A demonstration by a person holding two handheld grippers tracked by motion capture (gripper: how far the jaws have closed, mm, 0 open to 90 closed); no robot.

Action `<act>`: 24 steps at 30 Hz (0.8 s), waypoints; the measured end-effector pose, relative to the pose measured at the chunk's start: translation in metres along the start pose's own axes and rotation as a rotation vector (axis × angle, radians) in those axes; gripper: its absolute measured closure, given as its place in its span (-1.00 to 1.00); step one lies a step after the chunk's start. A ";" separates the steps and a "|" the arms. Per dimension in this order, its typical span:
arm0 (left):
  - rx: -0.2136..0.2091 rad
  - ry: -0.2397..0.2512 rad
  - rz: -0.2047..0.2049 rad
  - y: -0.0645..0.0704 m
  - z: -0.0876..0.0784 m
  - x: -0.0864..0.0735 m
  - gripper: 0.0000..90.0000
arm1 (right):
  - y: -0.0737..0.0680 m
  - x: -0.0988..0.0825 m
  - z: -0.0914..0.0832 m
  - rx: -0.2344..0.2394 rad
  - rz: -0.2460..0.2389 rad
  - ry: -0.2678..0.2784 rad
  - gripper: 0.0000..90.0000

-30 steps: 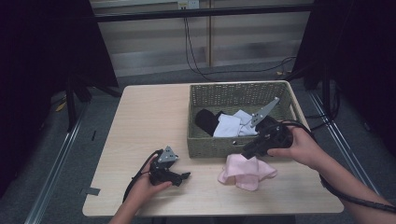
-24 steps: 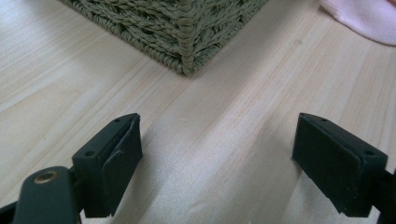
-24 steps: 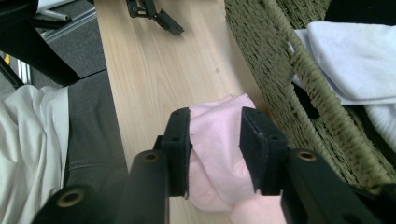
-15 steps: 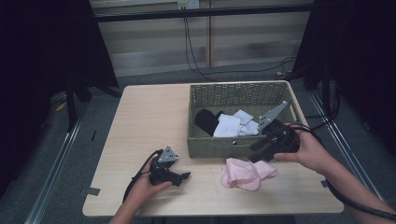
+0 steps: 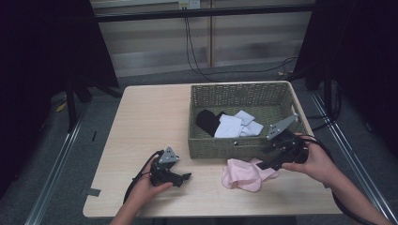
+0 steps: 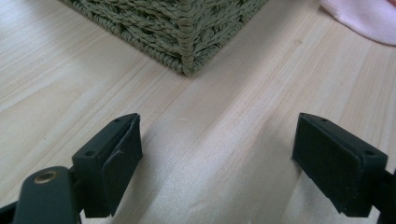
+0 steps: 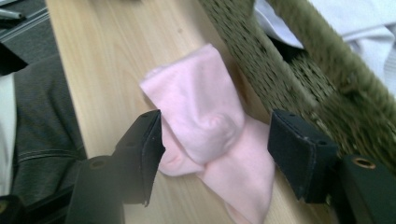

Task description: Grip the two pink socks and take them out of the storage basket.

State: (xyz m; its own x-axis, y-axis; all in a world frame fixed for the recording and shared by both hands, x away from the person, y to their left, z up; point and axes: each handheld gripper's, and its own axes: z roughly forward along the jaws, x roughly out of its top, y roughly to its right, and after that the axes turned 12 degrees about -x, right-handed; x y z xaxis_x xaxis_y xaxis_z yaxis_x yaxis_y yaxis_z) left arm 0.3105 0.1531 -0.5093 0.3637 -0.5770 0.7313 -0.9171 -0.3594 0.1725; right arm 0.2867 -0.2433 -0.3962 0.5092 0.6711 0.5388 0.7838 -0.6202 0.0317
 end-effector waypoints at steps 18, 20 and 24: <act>0.000 0.001 0.000 0.000 0.000 0.000 -0.66 | 0.001 -0.052 0.035 -0.057 0.106 0.069 -0.26; 0.000 0.001 0.000 0.000 0.000 0.000 -0.66 | 0.000 -0.056 0.040 -0.071 0.112 0.069 -0.26; 0.000 0.000 0.000 0.000 0.000 0.000 -0.66 | -0.003 -0.059 0.044 -0.087 0.116 0.095 -0.28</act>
State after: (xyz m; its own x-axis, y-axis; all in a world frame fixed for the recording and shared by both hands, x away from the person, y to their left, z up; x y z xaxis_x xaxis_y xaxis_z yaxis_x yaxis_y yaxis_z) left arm 0.3105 0.1531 -0.5093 0.3639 -0.5766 0.7315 -0.9170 -0.3595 0.1727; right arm 0.2704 -0.2628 -0.4651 0.5553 0.5537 0.6205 0.6855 -0.7272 0.0354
